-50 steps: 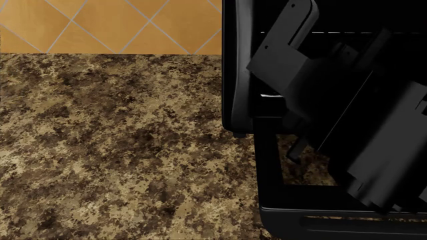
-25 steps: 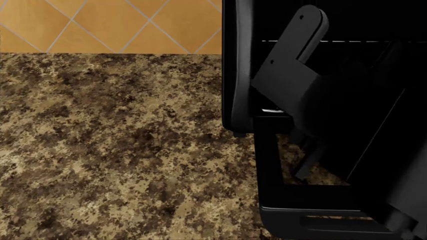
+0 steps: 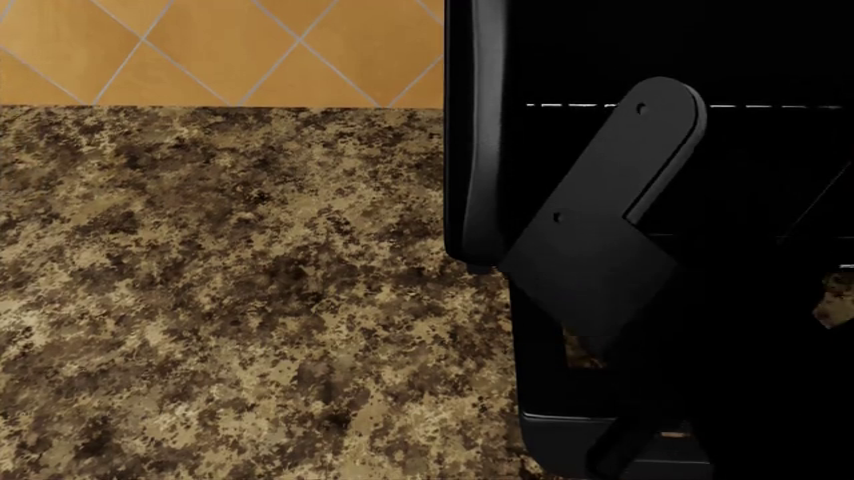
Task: Fully slide the toaster oven rack0 out.
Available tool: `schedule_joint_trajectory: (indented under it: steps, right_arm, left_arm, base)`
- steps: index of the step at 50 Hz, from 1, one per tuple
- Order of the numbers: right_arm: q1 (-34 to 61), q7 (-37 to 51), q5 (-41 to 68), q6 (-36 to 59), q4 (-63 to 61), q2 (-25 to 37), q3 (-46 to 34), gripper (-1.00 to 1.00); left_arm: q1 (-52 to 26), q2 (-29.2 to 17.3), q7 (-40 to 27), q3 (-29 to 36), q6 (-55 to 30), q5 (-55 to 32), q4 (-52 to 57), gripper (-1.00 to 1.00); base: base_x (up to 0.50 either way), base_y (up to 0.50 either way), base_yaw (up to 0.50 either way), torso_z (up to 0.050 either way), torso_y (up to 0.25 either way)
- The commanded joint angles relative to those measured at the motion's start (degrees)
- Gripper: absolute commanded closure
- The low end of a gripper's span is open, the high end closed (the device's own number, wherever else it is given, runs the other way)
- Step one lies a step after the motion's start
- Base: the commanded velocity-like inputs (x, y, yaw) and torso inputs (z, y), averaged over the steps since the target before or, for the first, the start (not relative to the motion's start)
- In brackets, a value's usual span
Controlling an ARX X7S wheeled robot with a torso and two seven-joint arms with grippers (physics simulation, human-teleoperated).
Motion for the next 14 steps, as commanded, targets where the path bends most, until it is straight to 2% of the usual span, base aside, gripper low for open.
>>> schedule_joint_trajectory:
  steps: [1,9,10,14]
  right_arm:
    - [13.12,15.64,23.55,-3.09,-8.42,3.23,-0.13,1.0]
    - [17.89,21.2,31.66,-7.2,-11.57,4.84,-3.26,1.0]
    - [18.91,22.23,33.22,-8.05,-12.24,4.91,-3.7,-1.0]
    - [24.21,26.02,40.64,-11.63,-14.87,5.34,-5.04,-1.0]
  left_arm:
    - [-0.56,1.26,1.51,-0.76,1.02,1.48,-0.66,-1.0]
    - [0.54,1.38,1.92,-0.72,1.66,1.76,-0.24,-1.0]
    - [0.6,1.26,1.85,-0.73,1.62,1.61,-0.06,-1.0]
    - [0.01,0.73,1.6,-0.81,1.39,0.91,-0.3,-1.0]
  base:
    - [0.0,0.0,0.0,0.0,0.0]
    - [0.0,0.0,0.0,0.0,0.0]
    - [0.0,0.0,0.0,0.0,0.0]
    - [0.0,0.0,0.0,0.0,0.0]
